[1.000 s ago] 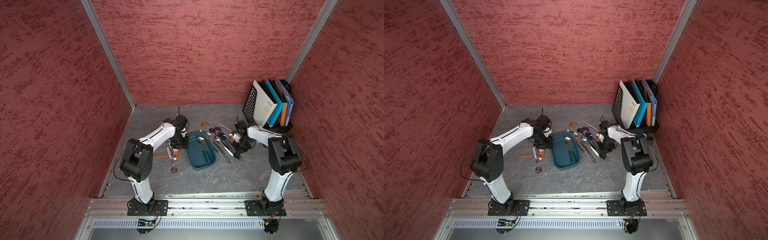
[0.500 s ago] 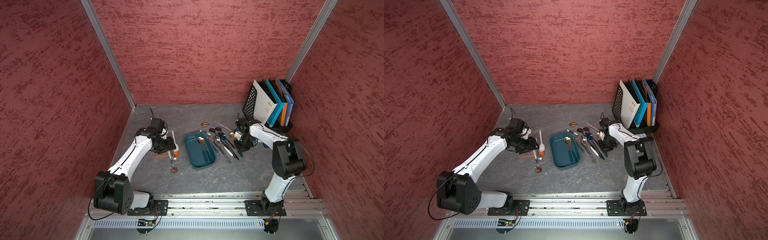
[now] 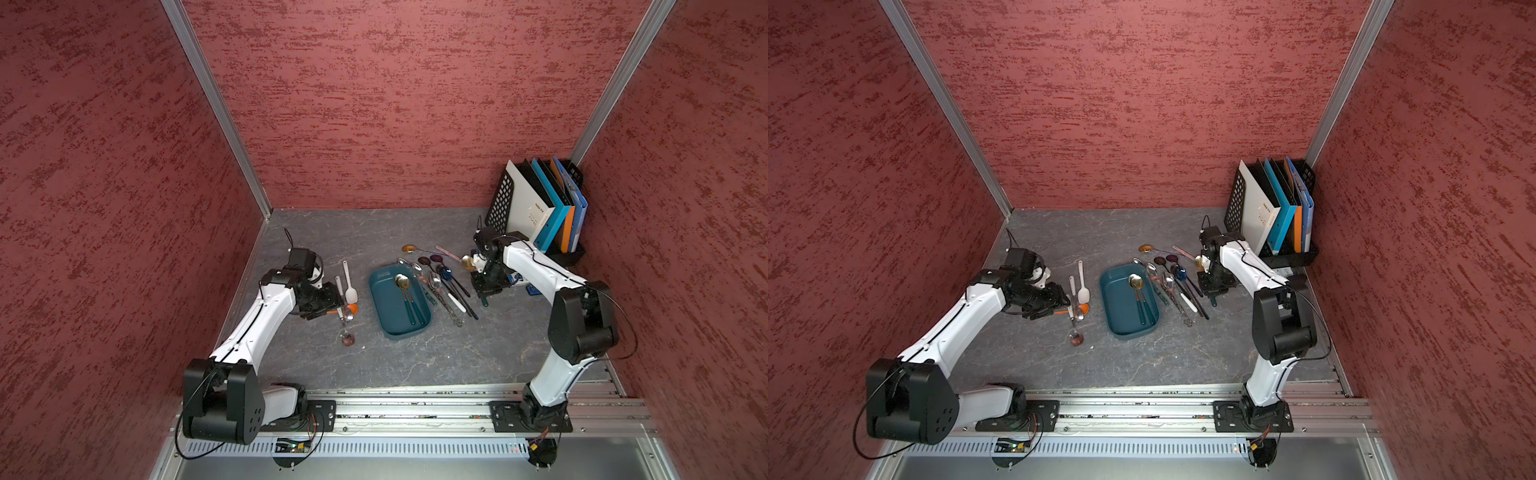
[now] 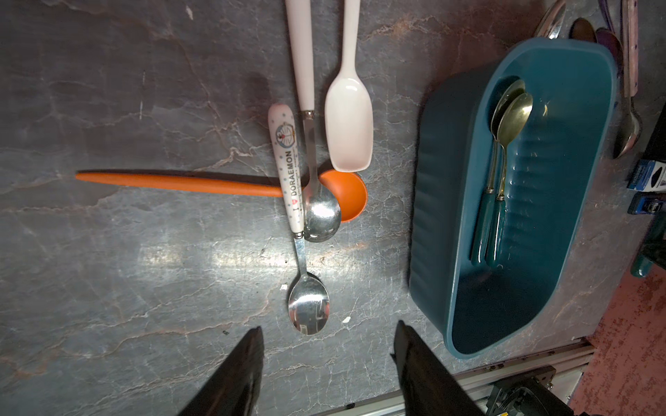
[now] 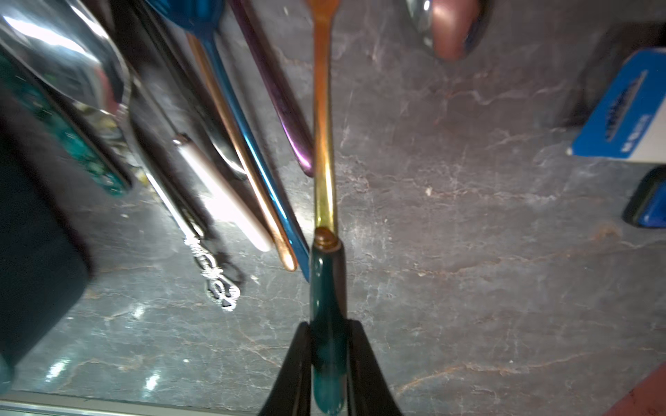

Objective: Put the spoon into the storage box
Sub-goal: Pick up the spoon from the center of the board, then place the spoon in the storage box.

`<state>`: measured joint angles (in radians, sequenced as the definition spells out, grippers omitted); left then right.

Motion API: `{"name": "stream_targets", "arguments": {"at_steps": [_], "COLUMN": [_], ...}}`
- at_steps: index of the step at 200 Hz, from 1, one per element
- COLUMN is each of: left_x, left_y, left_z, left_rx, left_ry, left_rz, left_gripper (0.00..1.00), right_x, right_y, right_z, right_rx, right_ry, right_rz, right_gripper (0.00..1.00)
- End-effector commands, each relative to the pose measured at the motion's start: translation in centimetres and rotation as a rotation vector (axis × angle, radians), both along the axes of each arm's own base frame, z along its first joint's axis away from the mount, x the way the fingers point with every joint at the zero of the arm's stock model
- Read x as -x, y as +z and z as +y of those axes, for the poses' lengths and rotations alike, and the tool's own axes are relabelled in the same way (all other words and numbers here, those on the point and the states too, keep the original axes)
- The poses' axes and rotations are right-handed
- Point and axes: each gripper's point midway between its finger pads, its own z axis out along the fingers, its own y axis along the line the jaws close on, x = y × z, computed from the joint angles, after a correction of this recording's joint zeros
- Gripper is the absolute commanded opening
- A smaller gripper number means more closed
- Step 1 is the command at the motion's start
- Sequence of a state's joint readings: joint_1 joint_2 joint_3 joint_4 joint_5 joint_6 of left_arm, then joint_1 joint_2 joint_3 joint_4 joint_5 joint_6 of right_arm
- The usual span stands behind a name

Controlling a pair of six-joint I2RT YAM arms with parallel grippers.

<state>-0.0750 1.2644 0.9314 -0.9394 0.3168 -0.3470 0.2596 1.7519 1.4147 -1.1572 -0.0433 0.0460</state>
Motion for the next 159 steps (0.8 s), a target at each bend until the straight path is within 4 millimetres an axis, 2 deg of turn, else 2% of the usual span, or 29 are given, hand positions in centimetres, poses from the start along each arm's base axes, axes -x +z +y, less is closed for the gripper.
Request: {"name": "stream_targets", "arguments": {"at_steps": [1, 23, 47, 74, 99, 123, 159], "left_x": [-0.3, 0.0, 0.1, 0.1, 0.3, 0.3, 0.3], "left_y": [0.0, -0.4, -0.4, -0.6, -0.9, -0.9, -0.9], "left_z": [0.4, 0.7, 1.0, 1.2, 1.1, 1.2, 1.0], "left_rx": [0.034, 0.037, 0.036, 0.042, 0.05, 0.049, 0.057], "left_ry": [0.053, 0.079, 0.097, 0.121, 0.132, 0.133, 0.129], "left_rz": [-0.026, -0.024, -0.027, -0.027, -0.022, -0.023, -0.025], "left_gripper": [0.61, 0.61, 0.61, 0.62, 0.62, 0.62, 0.62], "right_x": [-0.1, -0.1, 0.2, 1.0, 1.9, 2.4, 2.2], "right_y": [3.0, 4.0, 4.7, 3.6, 1.4, 0.3, -1.5], "right_z": [3.5, 6.5, 11.4, 15.5, 17.1, 18.6, 19.8], "right_rx": [-0.086, -0.112, -0.183, -0.205, -0.202, -0.203, -0.205], "right_ry": [0.002, 0.03, 0.08, 0.121, 0.131, 0.161, 0.177], "right_rz": [-0.062, -0.085, -0.097, -0.086, -0.04, -0.025, 0.007], "right_gripper": [0.06, 0.06, 0.05, 0.05, 0.05, 0.05, 0.05]}}
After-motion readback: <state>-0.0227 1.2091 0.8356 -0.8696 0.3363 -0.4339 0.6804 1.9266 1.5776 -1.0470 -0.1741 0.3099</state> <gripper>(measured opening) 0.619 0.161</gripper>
